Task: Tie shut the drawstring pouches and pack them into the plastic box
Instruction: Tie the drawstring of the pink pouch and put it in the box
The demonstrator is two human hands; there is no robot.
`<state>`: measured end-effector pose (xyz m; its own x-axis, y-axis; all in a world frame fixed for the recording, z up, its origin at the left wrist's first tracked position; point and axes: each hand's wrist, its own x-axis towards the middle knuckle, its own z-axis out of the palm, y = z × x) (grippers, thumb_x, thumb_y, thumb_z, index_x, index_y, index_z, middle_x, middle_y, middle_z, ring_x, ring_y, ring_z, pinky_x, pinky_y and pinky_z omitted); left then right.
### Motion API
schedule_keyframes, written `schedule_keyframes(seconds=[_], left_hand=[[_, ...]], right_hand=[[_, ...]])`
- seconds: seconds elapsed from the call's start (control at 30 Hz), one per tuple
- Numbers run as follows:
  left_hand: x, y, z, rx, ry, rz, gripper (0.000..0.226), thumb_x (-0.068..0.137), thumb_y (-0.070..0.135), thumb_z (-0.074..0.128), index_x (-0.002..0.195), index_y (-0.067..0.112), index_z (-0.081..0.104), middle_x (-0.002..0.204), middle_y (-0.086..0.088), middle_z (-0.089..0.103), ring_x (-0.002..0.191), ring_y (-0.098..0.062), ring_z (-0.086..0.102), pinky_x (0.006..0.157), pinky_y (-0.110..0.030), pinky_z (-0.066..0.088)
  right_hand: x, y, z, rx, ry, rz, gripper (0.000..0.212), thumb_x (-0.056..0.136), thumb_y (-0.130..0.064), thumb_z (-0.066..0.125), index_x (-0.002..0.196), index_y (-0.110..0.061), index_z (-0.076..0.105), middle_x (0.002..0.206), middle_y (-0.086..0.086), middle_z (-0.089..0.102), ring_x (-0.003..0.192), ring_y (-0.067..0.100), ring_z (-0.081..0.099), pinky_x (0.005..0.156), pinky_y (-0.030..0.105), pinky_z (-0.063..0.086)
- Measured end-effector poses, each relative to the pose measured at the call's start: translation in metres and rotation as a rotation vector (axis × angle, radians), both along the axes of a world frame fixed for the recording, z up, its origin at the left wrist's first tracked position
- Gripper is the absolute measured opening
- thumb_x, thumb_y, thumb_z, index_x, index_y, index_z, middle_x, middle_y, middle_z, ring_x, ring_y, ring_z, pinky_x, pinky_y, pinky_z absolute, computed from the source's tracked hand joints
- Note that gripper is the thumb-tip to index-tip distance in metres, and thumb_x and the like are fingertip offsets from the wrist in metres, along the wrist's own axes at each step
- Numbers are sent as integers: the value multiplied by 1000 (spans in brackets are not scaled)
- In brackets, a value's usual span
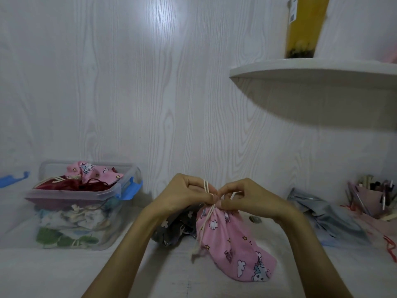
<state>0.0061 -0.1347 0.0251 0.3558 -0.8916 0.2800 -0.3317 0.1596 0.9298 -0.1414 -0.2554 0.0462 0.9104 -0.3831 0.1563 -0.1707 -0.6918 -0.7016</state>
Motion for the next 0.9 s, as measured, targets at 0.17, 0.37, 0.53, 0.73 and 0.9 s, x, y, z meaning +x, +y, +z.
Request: schedule_keyframes(seconds=[0.17, 0.37, 0.53, 0.73, 0.9], left_hand=[[14, 4, 2, -157, -47, 308, 15, 67, -4, 78, 75, 9, 76, 73, -6, 75, 70, -16, 72, 65, -22, 57], [14, 7, 2, -139, -10, 191, 13, 69, -1, 79, 76, 9, 75, 77, -11, 75, 72, -17, 72, 68, -20, 57], [7, 0, -1, -197, -11, 145, 12, 70, -5, 77, 78, 3, 74, 75, -12, 75, 69, -18, 72, 64, -20, 56], [4, -4, -8, -307, -169, 329, 12, 69, 7, 81, 79, 12, 76, 74, -1, 75, 71, -13, 73, 70, -27, 59], [4, -9, -15, -355, -236, 410, 10, 69, 21, 82, 74, 27, 76, 70, 7, 73, 67, -14, 69, 69, -42, 59]], right_hand=[[-2, -4, -3, 73, 33, -32, 10, 83, -22, 69, 88, -15, 76, 85, 1, 69, 73, 12, 57, 68, 27, 43], [4, -1, 0, 65, -190, -93, 19, 91, -27, 59, 107, -32, 66, 108, -12, 65, 94, 3, 61, 77, 15, 44], [13, 8, -5, 106, -68, -41, 17, 90, -21, 59, 102, -29, 68, 105, -5, 70, 101, 10, 64, 95, 30, 50], [14, 3, -4, 289, -69, -120, 22, 83, -28, 69, 104, -25, 73, 99, -1, 74, 94, 12, 70, 93, 32, 53], [15, 2, -6, 553, -76, -72, 26, 88, -26, 63, 109, -13, 70, 103, 8, 73, 99, 22, 69, 94, 37, 52]])
